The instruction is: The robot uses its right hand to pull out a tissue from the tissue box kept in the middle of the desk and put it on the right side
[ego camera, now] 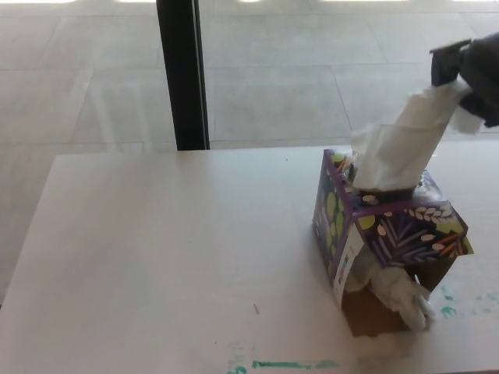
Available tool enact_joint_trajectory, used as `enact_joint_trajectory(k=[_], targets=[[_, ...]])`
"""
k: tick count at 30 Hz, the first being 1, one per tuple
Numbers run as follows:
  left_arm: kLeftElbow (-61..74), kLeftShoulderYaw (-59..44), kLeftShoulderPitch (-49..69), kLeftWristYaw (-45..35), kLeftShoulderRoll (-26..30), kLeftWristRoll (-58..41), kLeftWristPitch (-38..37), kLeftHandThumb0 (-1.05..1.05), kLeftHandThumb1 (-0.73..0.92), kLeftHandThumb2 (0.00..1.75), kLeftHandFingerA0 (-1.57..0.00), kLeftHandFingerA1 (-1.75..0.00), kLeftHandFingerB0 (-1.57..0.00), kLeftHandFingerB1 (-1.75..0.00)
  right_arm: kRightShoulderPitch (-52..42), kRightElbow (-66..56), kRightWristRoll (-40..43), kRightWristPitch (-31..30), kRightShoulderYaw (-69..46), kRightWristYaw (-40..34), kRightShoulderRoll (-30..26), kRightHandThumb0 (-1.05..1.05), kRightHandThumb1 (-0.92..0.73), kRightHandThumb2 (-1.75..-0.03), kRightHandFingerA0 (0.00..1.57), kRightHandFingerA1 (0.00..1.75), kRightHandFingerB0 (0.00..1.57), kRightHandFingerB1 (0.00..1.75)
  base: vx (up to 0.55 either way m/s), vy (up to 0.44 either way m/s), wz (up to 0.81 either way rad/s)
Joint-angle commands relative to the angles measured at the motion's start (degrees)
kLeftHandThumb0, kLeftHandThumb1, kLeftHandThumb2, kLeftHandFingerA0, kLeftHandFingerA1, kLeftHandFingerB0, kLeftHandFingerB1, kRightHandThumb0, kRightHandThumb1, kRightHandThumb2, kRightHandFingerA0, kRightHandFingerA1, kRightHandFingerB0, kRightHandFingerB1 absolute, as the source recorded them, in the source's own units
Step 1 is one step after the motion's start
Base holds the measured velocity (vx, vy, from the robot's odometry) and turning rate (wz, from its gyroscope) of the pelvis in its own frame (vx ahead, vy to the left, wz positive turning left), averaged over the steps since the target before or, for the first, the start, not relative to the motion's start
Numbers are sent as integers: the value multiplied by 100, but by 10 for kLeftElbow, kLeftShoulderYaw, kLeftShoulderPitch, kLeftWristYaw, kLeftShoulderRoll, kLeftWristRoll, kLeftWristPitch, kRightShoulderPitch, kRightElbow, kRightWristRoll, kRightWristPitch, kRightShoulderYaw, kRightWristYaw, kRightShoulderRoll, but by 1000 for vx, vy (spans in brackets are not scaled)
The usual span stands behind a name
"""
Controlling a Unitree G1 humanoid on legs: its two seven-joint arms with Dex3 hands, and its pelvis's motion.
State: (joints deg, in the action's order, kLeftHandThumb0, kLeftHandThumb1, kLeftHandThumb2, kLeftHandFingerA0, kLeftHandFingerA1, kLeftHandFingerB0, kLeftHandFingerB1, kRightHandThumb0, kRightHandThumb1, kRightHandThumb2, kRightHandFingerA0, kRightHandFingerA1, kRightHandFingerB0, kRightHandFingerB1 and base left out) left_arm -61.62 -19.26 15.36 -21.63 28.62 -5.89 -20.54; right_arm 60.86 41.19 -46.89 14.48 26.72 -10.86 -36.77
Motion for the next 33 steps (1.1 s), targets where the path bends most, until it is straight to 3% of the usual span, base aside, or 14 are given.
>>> enact_joint_trajectory(k=[1, 2, 4, 9, 10, 11, 16, 21, 22, 24, 26, 27, 30, 33], targets=[[-9, -4, 3, -7, 12, -8, -7, -89, 92, 70, -78, -125, -57, -123, 45, 24, 5, 20, -21, 2, -17, -17, -60, -107, 94, 174, 79, 140, 0, 0, 0], [-10, -4, 2, -7, 13, -7, -7, -83, 73, 118, -84, -111, -65, -104, 50, 28, 6, 23, -24, 2, -18, -18, -59, -110, 94, 174, 78, 146, 0, 0, 0], [-13, -1, 3, -4, 16, -2, -7, -85, 73, 119, -84, -111, -66, -105, 68, 38, 9, 26, -33, 5, -22, -19, -57, -113, 94, 175, 77, 153, 0, 0, 0], [-15, -2, 6, -1, 13, -4, -9, -85, 72, 119, -83, -111, -67, -105, 123, 70, 17, 23, -52, 18, -31, -21, -56, -109, 89, 175, 72, 158, 0, 0, 0], [-15, -4, 6, -4, 12, -7, -8, -89, 92, 69, -75, -126, -58, -123, 133, 72, 20, 17, -56, 32, -32, -20, -57, -111, 88, 175, 72, 159, 0, 0, 0], [-15, -6, 7, -5, 11, -9, -6, -85, 72, 118, -84, -112, -69, -106, 140, 71, 21, 5, -59, 48, -34, -22, -59, -108, 86, 175, 71, 159, 0, 0, 0], [-25, -7, 3, -3, 14, -7, -10, -87, 72, 118, -82, -112, -67, -106, 168, 89, 15, -5, -70, 45, -48, -21, -57, -105, 84, 175, 65, 163, 0, 0, 0], [-16, -10, 6, -5, 12, -11, -5, -88, 92, 69, -73, -126, -56, -123, 172, 99, -7, -20, -63, 17, -67, -21, -55, -104, 87, 175, 71, 159, 0, 0, 0], [-17, -10, 5, -5, 12, -10, -7, -82, 73, 118, -84, -111, -67, -105, 133, 83, -7, -9, -64, 18, -89, -22, -60, -86, 85, 175, 70, 153, 0, 0, 0], [-15, -9, 6, -4, 12, -8, -6, -82, 73, 118, -84, -111, -67, -105, 108, 69, -9, -7, -64, 14, -99, -22, -60, -86, 85, 175, 70, 153, 0, 0, 0], [-18, -12, 3, -8, 12, -11, -7, -88, 92, 70, -75, -126, -57, -123, 67, 52, -12, 4, -61, 2, -112, -19, -61, -84, 87, 175, 71, 153, 0, 0, 0], [-17, -11, 5, -9, 12, -10, -10, -81, 73, 118, -80, -109, -65, -103, 11, 33, -25, 11, -50, -8, -126, -21, -69, -78, 86, 173, 71, 144, 0, 0, 0], [-16, -12, 2, -6, 10, -11, -9, -82, 73, 118, -83, -111, -66, -104, -21, 17, -33, 12, -46, -18, -133, -20, -71, -75, 87, 168, 75, 135, 0, 0, 0], [-16, -13, 3, -8, 9, -13, -8, -83, 73, 118, -84, -112, -69, -106, -107, -7, -6, 13, -49, 25, -130, -24, -76, -65, 90, 141, 87, 76, 0, 0, 0]])
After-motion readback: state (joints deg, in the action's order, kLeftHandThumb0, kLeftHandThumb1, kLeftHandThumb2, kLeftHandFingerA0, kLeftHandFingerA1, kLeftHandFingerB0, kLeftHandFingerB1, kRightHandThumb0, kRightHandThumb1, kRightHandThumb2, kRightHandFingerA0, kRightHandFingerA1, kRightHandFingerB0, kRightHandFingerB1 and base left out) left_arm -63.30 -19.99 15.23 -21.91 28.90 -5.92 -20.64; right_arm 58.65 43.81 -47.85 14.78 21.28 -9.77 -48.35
